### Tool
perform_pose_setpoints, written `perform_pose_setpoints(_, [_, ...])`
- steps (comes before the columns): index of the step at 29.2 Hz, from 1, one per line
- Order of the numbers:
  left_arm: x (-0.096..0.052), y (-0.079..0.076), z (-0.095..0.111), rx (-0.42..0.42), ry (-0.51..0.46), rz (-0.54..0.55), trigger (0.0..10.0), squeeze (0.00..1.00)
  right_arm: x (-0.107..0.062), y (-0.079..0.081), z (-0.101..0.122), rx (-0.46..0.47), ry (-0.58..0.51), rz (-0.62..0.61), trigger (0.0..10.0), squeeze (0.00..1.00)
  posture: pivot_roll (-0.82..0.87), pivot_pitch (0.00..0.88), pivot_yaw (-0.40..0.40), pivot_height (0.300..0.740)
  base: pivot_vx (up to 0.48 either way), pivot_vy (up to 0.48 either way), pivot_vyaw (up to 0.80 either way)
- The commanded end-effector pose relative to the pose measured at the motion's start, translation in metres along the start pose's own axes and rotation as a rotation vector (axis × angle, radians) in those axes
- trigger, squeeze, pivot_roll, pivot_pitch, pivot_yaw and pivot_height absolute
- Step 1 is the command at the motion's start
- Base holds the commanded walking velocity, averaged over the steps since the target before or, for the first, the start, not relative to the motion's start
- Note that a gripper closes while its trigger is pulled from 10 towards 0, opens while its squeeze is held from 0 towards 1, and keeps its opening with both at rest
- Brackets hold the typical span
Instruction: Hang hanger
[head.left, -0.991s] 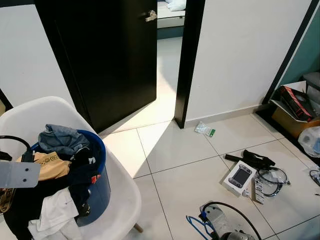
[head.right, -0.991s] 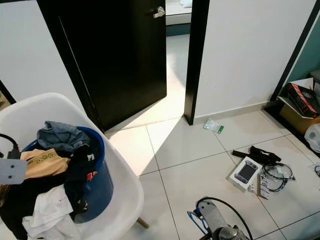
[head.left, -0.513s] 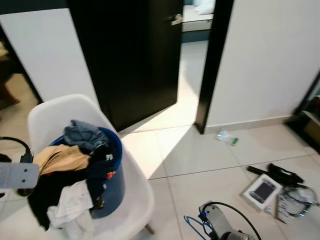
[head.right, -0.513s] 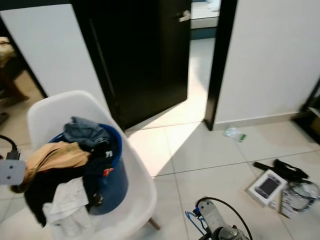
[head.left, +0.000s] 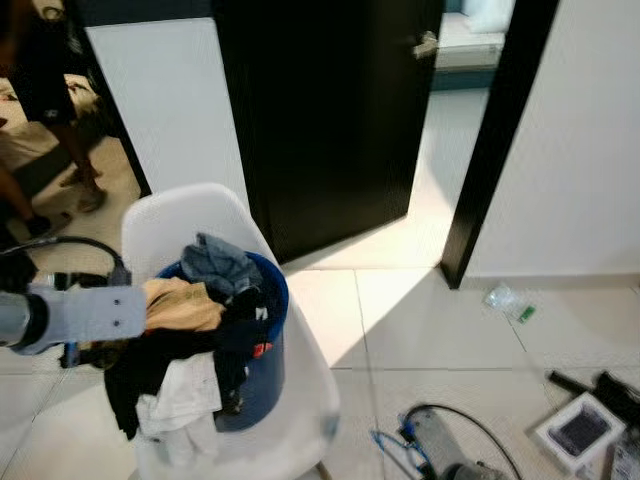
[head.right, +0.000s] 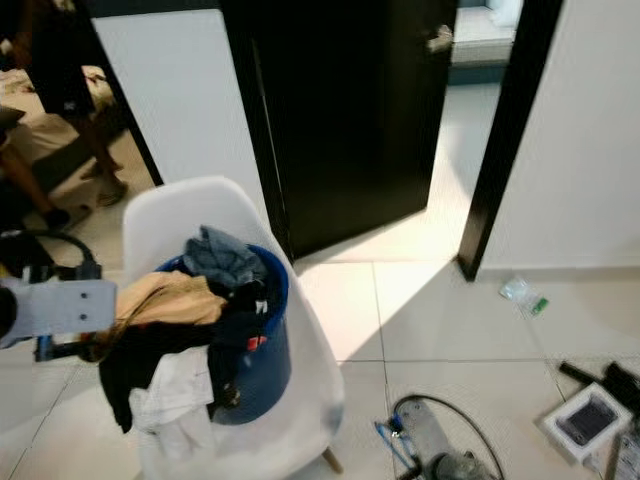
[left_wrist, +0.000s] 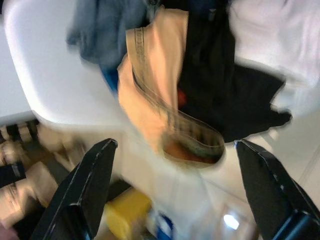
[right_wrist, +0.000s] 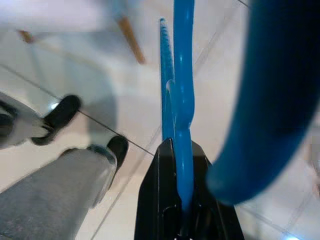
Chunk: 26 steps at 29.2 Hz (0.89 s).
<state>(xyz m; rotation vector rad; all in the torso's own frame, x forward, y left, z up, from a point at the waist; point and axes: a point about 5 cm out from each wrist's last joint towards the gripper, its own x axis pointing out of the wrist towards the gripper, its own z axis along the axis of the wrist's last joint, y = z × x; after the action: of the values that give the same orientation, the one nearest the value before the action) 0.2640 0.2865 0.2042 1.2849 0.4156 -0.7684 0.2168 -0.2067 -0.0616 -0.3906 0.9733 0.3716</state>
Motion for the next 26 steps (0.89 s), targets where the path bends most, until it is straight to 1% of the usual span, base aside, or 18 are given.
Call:
perform_pose_setpoints(1, [0.004, -0.003, 0.004, -0.01, -0.024, -0.017, 10.0, 0.0, 0.0, 0.001, -0.002, 0.017, 0.0, 0.004, 10.0, 0.0, -0.01, 0.0, 0.016, 0.74, 0.0, 0.0, 0.77])
perform_pose_setpoints(6, [0.006, 0.001, 0.007, -0.015, -0.045, -0.012, 10.0, 0.0, 0.0, 0.001, -0.003, 0.021, -0.001, 0.001, 10.0, 0.0, 0.0, 0.0, 0.016, 0.74, 0.0, 0.0, 0.77])
perform_pose_setpoints(7, [0.007, 0.003, 0.007, -0.013, -0.043, 0.003, 10.0, 0.0, 0.0, 0.0, -0.003, 0.023, 0.005, -0.006, 10.0, 0.0, 0.0, 0.0, 0.017, 0.74, 0.27, -0.394, 0.79])
perform_pose_setpoints(11, [0.008, 0.004, 0.007, -0.016, -0.039, 0.006, 10.0, 0.0, 0.0, -0.001, -0.005, 0.02, 0.025, -0.028, 10.0, 0.0, -0.01, 0.0, 0.017, 0.74, 0.277, -0.386, 0.0])
perform_pose_setpoints(15, [0.011, 0.006, 0.007, -0.018, -0.044, 0.02, 10.0, 0.0, 0.0, -0.002, -0.006, 0.027, 0.032, -0.036, 10.0, 0.0, -0.01, 0.0, 0.018, 0.74, 0.0, 0.0, 0.0])
perform_pose_setpoints(16, [0.015, 0.009, 0.008, 0.03, -0.049, 0.051, 10.0, 0.0, 0.0, -0.001, -0.005, 0.025, 0.032, -0.033, 10.0, 0.0, 0.0, 0.003, 0.016, 0.74, 0.0, 0.0, 0.0])
perform_pose_setpoints(17, [0.015, 0.009, 0.008, 0.03, -0.049, 0.051, 10.0, 0.0, 0.0, -0.001, -0.005, 0.025, 0.032, -0.033, 10.0, 0.0, 0.0, 0.003, 0.016, 0.74, 0.0, 0.0, 0.0])
perform_pose_setpoints(20, [0.023, 0.017, 0.008, 0.083, -0.039, 0.102, 10.0, 0.0, 0.0, -0.001, -0.005, 0.003, 0.037, -0.031, 10.0, 0.0, 0.0, 0.004, 0.016, 0.74, 0.0, 0.0, 0.0])
perform_pose_setpoints(21, [0.026, 0.02, 0.006, 0.11, -0.015, 0.116, 10.0, 0.0, 0.0, -0.001, -0.005, 0.003, 0.037, -0.03, 10.0, 0.0, -0.01, 0.006, 0.016, 0.74, 0.0, 0.0, 0.0])
perform_pose_setpoints(24, [0.033, 0.025, -0.002, 0.139, 0.036, 0.125, 10.0, 0.0, 0.0, -0.001, -0.005, 0.007, 0.036, -0.028, 10.0, 0.0, -0.01, 0.008, 0.017, 0.74, 0.0, 0.0, 0.0])
perform_pose_setpoints(26, [0.035, 0.026, -0.004, 0.145, 0.047, 0.122, 10.0, 0.0, 0.0, -0.001, -0.005, 0.008, 0.035, -0.028, 10.0, 0.0, -0.01, 0.01, 0.017, 0.74, 0.0, 0.0, 0.0])
